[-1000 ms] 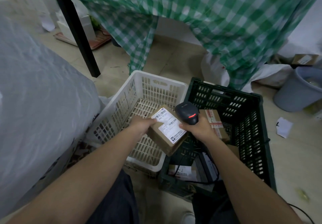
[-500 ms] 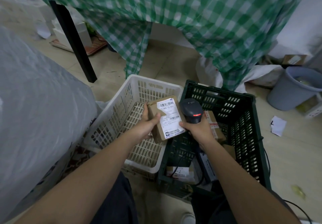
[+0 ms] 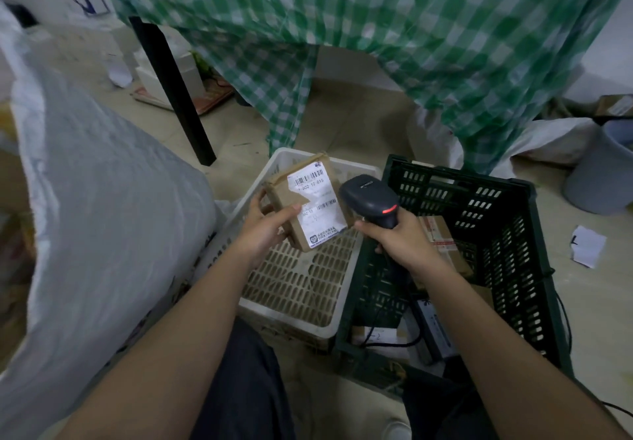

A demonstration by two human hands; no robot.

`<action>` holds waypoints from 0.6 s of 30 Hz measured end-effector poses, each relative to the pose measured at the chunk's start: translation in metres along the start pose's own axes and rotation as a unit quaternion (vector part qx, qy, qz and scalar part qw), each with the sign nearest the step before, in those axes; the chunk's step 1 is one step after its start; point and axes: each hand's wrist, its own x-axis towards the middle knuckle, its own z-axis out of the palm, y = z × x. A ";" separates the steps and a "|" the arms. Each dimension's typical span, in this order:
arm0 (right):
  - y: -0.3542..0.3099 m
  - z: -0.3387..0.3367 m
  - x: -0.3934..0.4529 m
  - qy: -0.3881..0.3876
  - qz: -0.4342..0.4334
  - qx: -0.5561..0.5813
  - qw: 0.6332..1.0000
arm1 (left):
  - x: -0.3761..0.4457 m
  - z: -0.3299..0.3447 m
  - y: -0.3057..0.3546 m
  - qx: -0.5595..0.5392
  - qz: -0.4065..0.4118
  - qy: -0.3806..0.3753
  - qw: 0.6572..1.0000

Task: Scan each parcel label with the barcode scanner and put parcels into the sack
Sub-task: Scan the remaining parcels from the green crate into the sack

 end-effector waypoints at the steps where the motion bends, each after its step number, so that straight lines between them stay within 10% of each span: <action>1: 0.000 0.000 -0.003 -0.014 -0.003 -0.030 0.999 | 0.000 -0.001 0.000 -0.002 0.006 0.009 1.000; 18: -0.009 0.001 -0.029 -0.053 0.014 -0.144 0.988 | 0.012 -0.006 -0.003 -0.022 0.042 0.030 0.998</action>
